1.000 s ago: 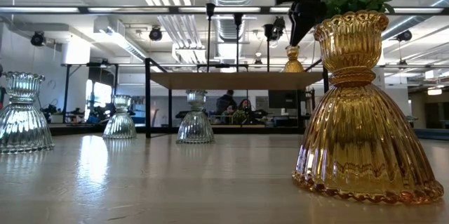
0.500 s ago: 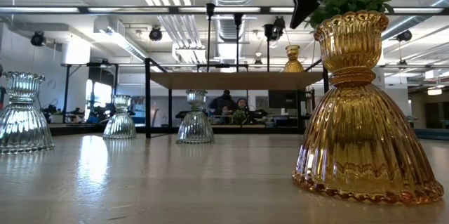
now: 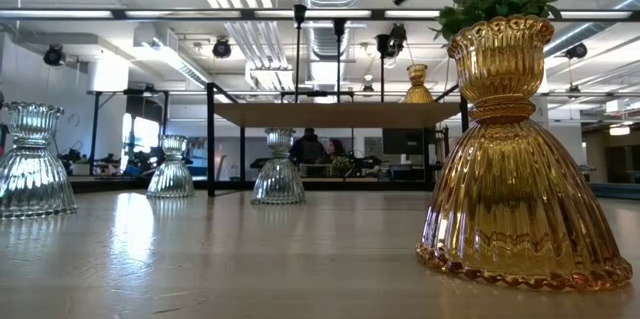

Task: Pick & Place candle stick holders
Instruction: Put the middle right green candle holder on the shelf

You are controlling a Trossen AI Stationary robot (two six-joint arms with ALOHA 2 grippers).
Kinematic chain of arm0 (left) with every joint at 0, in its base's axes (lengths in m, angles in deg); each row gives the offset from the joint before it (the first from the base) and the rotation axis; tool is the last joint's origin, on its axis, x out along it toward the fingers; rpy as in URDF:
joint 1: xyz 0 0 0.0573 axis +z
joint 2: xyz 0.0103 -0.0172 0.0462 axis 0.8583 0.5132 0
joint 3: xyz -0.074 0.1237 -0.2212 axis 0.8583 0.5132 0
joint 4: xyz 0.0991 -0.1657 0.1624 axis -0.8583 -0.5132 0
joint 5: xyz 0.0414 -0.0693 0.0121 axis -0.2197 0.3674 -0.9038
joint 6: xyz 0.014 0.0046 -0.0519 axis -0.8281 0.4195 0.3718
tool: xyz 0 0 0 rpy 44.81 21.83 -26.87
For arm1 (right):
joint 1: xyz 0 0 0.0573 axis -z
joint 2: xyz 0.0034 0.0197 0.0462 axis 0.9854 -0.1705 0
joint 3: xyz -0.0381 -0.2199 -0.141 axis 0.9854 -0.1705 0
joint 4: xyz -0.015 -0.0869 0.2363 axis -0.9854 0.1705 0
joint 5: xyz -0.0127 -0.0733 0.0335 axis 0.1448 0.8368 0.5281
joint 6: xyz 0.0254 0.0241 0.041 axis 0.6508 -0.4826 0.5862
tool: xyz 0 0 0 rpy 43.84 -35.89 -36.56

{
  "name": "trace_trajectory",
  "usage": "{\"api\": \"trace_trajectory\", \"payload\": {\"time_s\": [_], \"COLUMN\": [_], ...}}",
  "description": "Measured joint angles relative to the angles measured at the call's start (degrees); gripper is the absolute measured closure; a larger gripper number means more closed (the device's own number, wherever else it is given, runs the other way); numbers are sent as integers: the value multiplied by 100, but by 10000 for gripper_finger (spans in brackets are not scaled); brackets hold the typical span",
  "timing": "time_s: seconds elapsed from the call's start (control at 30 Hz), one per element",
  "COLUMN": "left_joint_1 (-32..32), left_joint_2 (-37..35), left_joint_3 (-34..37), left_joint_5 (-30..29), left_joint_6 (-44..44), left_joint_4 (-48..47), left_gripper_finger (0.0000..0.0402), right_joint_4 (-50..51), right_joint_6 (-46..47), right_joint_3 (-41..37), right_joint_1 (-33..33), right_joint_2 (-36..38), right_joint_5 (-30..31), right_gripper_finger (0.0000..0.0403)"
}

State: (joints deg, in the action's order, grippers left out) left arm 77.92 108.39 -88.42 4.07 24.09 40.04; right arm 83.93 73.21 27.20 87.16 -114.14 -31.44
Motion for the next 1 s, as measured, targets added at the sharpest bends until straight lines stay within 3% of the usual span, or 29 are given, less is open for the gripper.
{"api": "trace_trajectory", "payload": {"time_s": [0.1, 0.33, 0.53, 1.0], "left_joint_1": [-1, -1, -1, -1], "left_joint_2": [0, -2, 0, -2], "left_joint_3": [0, 0, 0, 0], "left_joint_5": [0, 2, 2, 2], "left_joint_6": [0, 1, 1, -4], "left_joint_4": [0, 0, 0, 0], "left_gripper_finger": [188, 188, 188, 188], "right_joint_4": [-581, -1601, -1559, -1526], "right_joint_6": [616, 1720, 1762, 624], "right_joint_3": [0, 7, 7, 413], "right_joint_1": [-253, -391, -402, -398], "right_joint_2": [0, -220, -825, -2504], "right_joint_5": [-279, -2010, -2237, -2413], "right_gripper_finger": [282, 294, 306, 329]}}
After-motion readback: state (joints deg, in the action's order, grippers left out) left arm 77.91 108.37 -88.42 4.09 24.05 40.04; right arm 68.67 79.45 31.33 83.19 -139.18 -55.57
